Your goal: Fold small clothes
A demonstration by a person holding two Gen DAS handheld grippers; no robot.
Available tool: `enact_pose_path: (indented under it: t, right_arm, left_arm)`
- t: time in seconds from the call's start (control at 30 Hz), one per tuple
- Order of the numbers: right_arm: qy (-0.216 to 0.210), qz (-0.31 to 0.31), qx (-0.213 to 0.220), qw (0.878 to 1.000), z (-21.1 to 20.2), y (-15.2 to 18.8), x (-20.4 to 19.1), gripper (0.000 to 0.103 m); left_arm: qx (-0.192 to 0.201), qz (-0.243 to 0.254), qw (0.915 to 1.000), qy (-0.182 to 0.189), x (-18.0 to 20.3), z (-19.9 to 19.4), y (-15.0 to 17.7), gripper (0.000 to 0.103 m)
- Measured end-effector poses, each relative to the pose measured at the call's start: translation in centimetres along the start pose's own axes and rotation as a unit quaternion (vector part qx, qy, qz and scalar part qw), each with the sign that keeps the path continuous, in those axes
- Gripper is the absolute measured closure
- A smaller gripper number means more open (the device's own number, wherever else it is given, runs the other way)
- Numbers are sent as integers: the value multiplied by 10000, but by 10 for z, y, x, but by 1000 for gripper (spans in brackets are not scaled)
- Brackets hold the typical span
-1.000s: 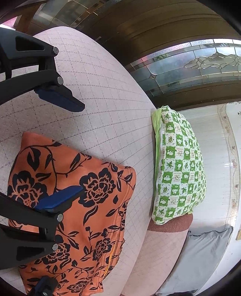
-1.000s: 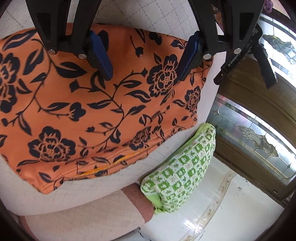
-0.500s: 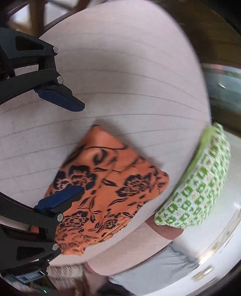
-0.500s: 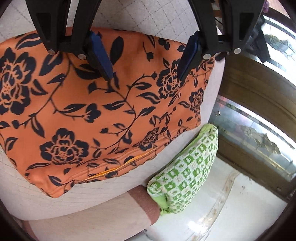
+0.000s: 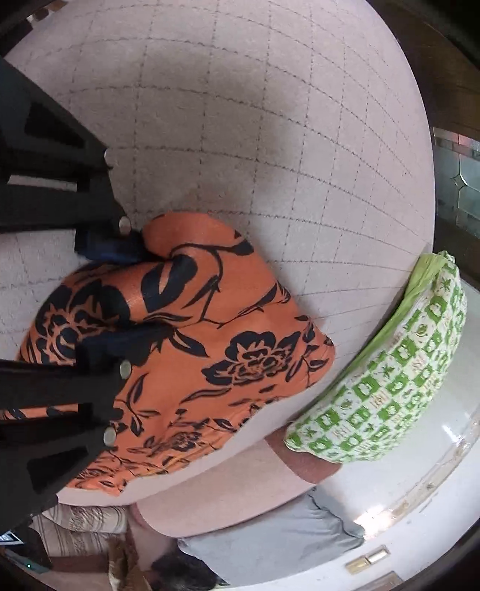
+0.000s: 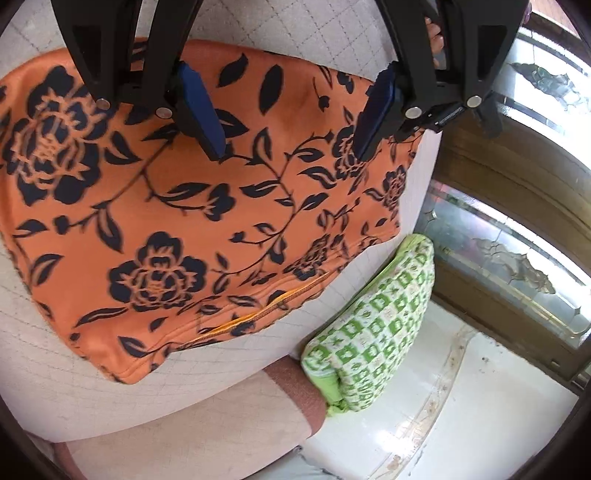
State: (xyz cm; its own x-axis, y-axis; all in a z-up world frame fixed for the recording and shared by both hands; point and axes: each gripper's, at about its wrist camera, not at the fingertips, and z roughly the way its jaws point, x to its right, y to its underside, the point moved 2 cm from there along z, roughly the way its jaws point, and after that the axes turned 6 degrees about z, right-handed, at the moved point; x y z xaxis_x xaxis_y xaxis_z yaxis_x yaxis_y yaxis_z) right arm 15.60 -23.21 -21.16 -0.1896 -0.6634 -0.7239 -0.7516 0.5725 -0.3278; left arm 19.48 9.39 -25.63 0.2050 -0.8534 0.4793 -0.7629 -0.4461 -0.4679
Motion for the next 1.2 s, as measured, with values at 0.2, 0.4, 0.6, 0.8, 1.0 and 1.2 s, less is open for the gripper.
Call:
enact_pose_path:
  t: [0.2, 0.4, 0.6, 0.8, 1.0, 1.2]
  right_arm:
    - [-31, -589, 15, 9983, 17, 9, -26, 55]
    - [326, -831, -775, 9930, 54, 21, -24, 60]
    - [-456, 700, -838, 9930, 22, 0, 21, 60]
    - [-663, 1201, 267, 9902, -59, -34, 74, 46]
    - [-1455, 2272, 791, 9597, -111, -55, 141, 26]
    - [-1644, 2423, 527, 9547, -99, -55, 141, 19]
  left_arm:
    - [370, 707, 9968, -104, 22, -16, -2, 85]
    - [770, 1655, 9832, -71, 70, -47, 2, 86]
    - [1033, 2583, 9603, 182, 150, -77, 21, 87]
    - [805, 3480, 9320, 623, 247, -73, 84, 87]
    - [-574, 4091, 8977, 1531, 292, -40, 161, 84]
    - [-117, 3977, 9042, 1553, 242, -68, 126, 55]
